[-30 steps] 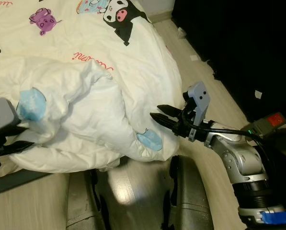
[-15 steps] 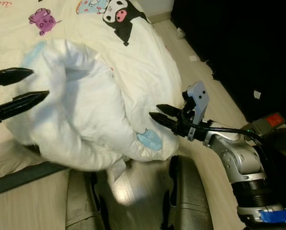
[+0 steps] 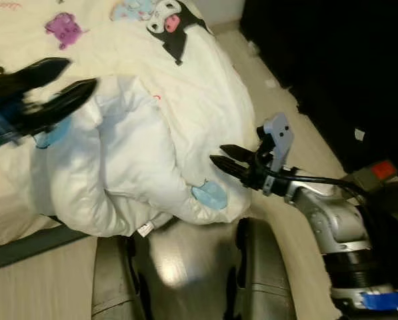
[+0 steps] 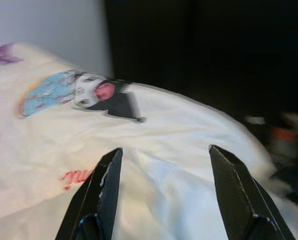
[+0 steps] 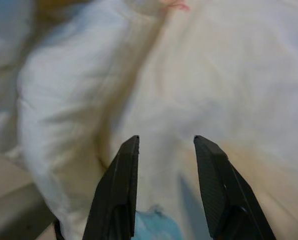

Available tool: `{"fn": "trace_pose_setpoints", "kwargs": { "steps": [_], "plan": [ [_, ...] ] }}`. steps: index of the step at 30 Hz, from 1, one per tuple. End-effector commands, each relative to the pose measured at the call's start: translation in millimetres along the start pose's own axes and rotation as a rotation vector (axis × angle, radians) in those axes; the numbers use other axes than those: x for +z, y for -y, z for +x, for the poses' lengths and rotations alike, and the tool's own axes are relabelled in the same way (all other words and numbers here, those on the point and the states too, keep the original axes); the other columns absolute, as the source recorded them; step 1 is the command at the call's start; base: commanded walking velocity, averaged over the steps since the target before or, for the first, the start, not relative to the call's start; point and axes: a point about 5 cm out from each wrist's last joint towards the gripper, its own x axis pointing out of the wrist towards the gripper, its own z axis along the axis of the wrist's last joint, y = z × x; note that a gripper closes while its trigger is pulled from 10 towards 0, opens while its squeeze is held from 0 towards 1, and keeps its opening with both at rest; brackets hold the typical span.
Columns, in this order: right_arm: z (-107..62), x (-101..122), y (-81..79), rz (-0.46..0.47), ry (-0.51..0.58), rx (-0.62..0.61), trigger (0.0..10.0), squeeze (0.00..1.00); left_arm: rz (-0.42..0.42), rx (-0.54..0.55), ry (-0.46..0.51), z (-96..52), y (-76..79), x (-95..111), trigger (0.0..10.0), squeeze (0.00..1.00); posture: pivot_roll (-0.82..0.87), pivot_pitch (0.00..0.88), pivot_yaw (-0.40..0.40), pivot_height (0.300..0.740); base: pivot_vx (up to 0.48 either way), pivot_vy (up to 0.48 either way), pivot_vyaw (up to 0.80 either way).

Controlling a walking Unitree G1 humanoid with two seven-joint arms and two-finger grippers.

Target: Clean up the room

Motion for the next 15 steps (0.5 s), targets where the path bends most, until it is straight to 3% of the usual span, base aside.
{"fn": "trace_pose_setpoints", "kwargs": {
  "steps": [1,4,5,6,7,9,12,13,14,15],
  "plan": [
    [0.2,-6.3,-1.9,0.012,-0.013,0.001,10.0,0.00,0.044,0.034,-0.067,7.9,3.9,-11.3,10.0,0.00,0.07,0.238,0.000,0.524,0.000,0.000,0.00],
    [10.2,-7.6,-7.4,0.019,0.009,-0.014,10.0,0.00,0.090,0.123,-0.107,64.0,23.6,-15.3,10.0,0.00,0.06,0.237,0.004,0.524,0.000,0.000,0.00],
    [10.2,-7.6,-7.4,0.019,0.009,-0.014,10.0,0.00,0.090,0.123,-0.107,64.0,23.6,-15.3,10.0,0.00,0.06,0.237,0.004,0.524,0.000,0.000,0.00],
    [15.6,-7.1,-11.5,0.022,0.025,-0.019,10.0,0.00,0.097,0.142,-0.118,92.5,36.3,-10.8,10.0,0.00,0.05,0.235,0.010,0.524,0.000,0.000,0.00],
    [15.6,-7.1,-11.5,0.022,0.025,-0.019,10.0,0.00,0.097,0.142,-0.118,92.5,36.3,-10.8,10.0,0.00,0.05,0.235,0.010,0.524,0.000,0.000,0.00],
    [17.7,-6.5,-13.6,0.028,0.036,-0.027,10.0,0.00,0.132,0.172,-0.130,109.9,43.4,-6.1,10.0,0.00,0.04,0.236,0.018,0.524,0.000,0.000,0.00],
    [18.0,-6.8,-14.2,0.031,0.039,-0.031,10.0,0.00,0.164,0.199,-0.139,115.7,44.1,-4.8,10.0,0.00,0.04,0.235,0.021,0.524,0.000,0.000,0.00],
    [17.8,-7.6,-15.0,0.034,0.040,-0.034,10.0,0.00,0.246,0.226,-0.153,120.8,44.2,-4.1,10.0,0.00,0.04,0.235,0.022,0.524,0.000,0.000,0.00],
    [17.8,-7.6,-15.0,0.034,0.040,-0.034,10.0,0.00,0.246,0.226,-0.153,120.8,44.2,-4.1,10.0,0.00,0.04,0.235,0.022,0.524,0.000,0.000,0.00],
    [17.4,-8.6,-15.4,0.036,0.040,-0.038,10.0,0.00,0.349,0.251,-0.175,124.3,42.9,-6.1,10.0,0.00,0.04,0.234,0.024,0.524,0.000,0.000,0.00]
  ]
}}
